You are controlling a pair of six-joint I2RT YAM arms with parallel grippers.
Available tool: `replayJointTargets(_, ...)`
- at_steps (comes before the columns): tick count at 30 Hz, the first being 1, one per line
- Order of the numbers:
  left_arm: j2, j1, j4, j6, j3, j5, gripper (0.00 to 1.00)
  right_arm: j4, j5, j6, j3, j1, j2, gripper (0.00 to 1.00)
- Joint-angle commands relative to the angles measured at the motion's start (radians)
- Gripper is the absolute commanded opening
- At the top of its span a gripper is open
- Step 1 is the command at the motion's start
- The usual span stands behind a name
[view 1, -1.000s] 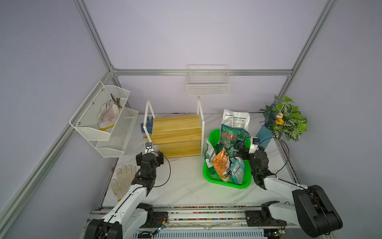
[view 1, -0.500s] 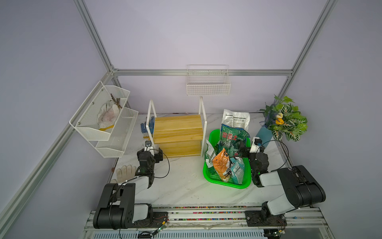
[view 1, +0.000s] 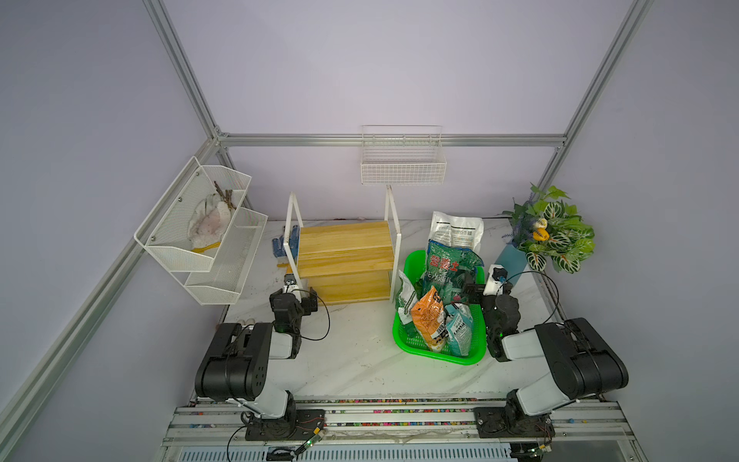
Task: Take down the fertilizer bag from the shelf
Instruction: Reset both arms
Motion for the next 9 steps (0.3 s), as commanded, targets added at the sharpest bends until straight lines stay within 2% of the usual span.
replayJointTargets(1,0.0,-0.011,-0.021,-0.001,0.064,-0.008,1.0,-0.056,0.045,-0.021,0.012,-0.019,0.022,1.0)
replayJointTargets(9,0.004,-0.009,-0.037,-0.014,0.077,-0.035,1.0,-0.087,0.006,-0.01,0.024,-0.042,0.018,1.0)
